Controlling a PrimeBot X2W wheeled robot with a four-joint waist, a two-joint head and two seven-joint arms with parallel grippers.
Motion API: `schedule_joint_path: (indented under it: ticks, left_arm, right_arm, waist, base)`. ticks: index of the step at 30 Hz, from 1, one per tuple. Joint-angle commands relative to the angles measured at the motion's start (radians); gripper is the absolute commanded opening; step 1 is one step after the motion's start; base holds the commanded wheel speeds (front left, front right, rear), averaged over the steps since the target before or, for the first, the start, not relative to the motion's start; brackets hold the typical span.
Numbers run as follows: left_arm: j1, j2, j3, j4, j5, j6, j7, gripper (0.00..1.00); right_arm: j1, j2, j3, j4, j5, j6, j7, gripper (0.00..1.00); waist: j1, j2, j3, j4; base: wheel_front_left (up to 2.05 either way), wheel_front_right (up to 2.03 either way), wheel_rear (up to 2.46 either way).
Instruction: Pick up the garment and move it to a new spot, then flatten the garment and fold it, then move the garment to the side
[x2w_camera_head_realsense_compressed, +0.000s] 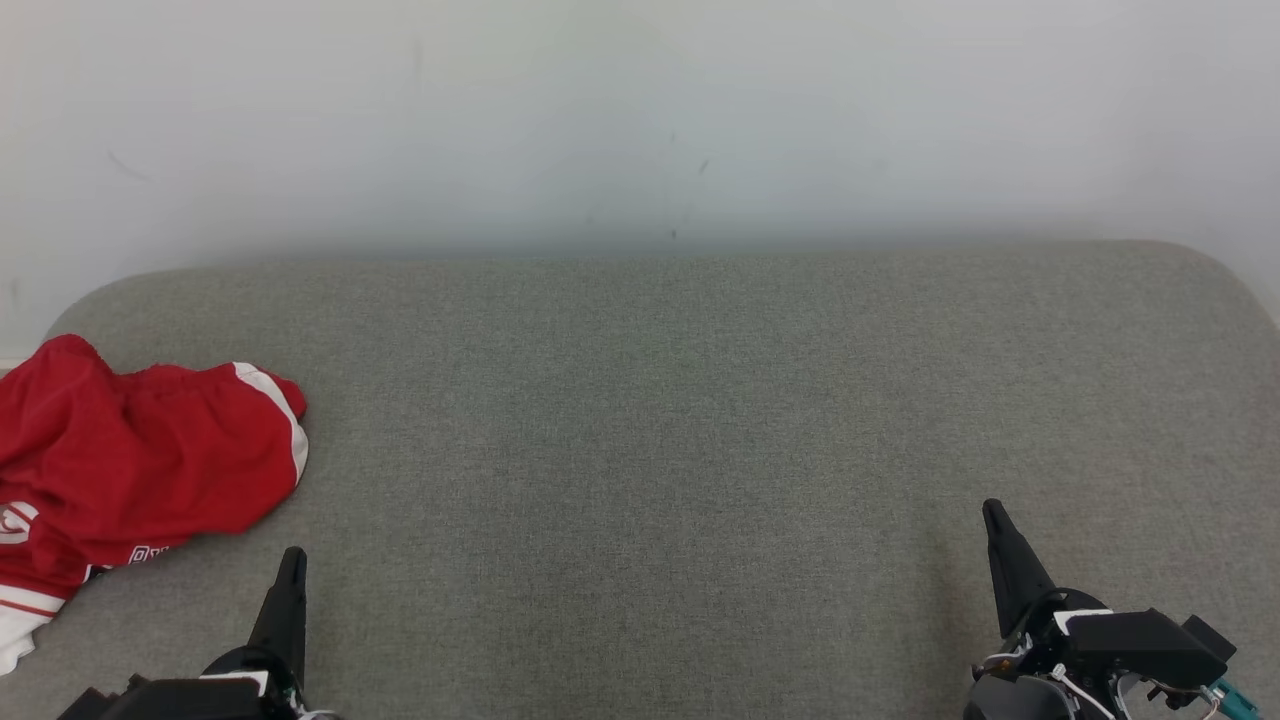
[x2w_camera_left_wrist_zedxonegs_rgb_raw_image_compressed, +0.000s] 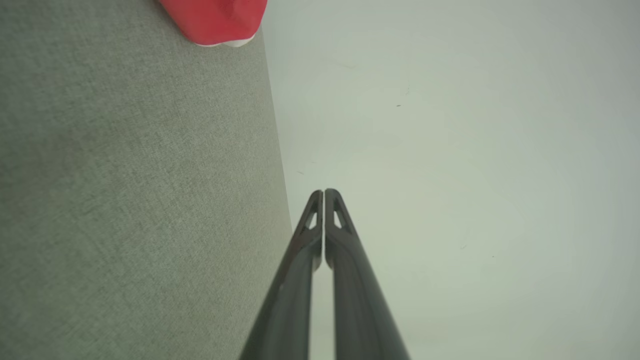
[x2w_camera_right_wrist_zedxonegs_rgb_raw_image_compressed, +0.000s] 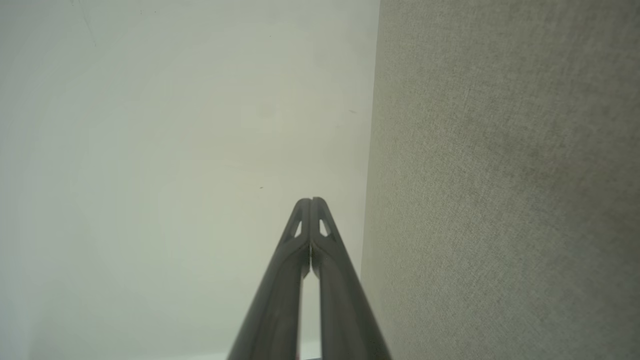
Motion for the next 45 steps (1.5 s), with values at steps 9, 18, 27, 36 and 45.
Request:
schedule_joint_path:
  ticks: [9, 18, 27, 36, 45]
  left_arm:
    - [0.000, 0.002, 0.002, -0.001, -0.004, 0.000, -0.003, 0.00]
    - [0.008, -0.003, -0.001, 0.013, 0.000, 0.000, 0.000, 1.00]
    - [0.028, -0.004, -0.032, 0.023, 0.016, 0.000, -0.040, 1.00]
    - [0.038, -0.004, -0.041, 0.019, 0.086, 0.001, -0.083, 1.00]
    - [0.044, -0.003, -0.061, 0.010, 0.232, 0.024, -0.121, 1.00]
  right_arm:
    - [-0.001, 0.003, 0.001, 0.000, -0.004, 0.004, 0.000, 0.00]
    - [0.008, 0.000, 0.000, 0.015, 0.000, -0.001, 0.000, 1.00]
    - [0.026, 0.001, 0.025, 0.004, 0.010, -0.003, -0.040, 1.00]
    - [0.039, 0.001, 0.027, -0.002, -0.043, -0.002, -0.083, 1.00]
    - [0.049, 0.001, 0.044, 0.000, -0.181, -0.001, -0.121, 1.00]
  waist:
    - [0.0000, -0.0001, 0.000, 0.000]
    - [0.0001, -0.0001, 0.000, 0.000]
    - [0.0000, -0.0001, -0.006, 0.000]
    - [0.0000, -0.0001, -0.014, 0.000]
    - [0.0000, -0.0001, -0.021, 0.002]
  base:
    - [0.00, 0.00, 0.00]
    - [0.00, 0.00, 0.00]
    - [0.00, 0.00, 0.00]
    - [0.00, 0.00, 0.00]
    - [0.00, 0.00, 0.00]
